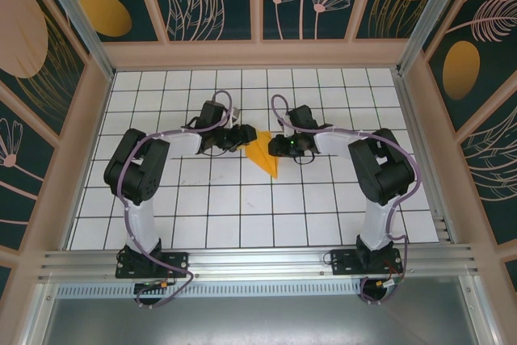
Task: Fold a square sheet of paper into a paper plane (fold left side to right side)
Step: Pick up the paper from the center of the table.
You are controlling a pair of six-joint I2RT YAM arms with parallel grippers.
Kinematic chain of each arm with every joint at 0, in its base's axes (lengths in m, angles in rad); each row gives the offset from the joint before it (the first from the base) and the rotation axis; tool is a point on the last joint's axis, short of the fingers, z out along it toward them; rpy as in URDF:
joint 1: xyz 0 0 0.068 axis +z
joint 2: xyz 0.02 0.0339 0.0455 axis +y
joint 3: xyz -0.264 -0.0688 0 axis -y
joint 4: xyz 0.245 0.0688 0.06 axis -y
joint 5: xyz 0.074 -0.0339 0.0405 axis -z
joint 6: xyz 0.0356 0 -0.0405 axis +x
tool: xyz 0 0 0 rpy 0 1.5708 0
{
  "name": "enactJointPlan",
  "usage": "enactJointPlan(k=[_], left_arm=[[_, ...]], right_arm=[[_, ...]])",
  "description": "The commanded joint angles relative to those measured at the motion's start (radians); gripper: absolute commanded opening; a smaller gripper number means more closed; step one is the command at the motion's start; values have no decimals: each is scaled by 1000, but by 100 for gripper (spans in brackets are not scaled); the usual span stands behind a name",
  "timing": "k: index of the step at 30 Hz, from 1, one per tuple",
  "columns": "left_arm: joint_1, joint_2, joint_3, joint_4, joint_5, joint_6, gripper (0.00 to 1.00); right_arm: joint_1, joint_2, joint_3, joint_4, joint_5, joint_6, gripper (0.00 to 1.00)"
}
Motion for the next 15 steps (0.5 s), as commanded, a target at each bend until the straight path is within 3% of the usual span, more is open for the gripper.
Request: enactJointPlan(k=[1,15], left_arm=[[-16,39,48,14,18,-12,54],[-36,142,125,-24,5,-9,49]], right_arm=[[-4,9,16,-16,21,-7,33],[-9,12,-2,-2,3,2,32]])
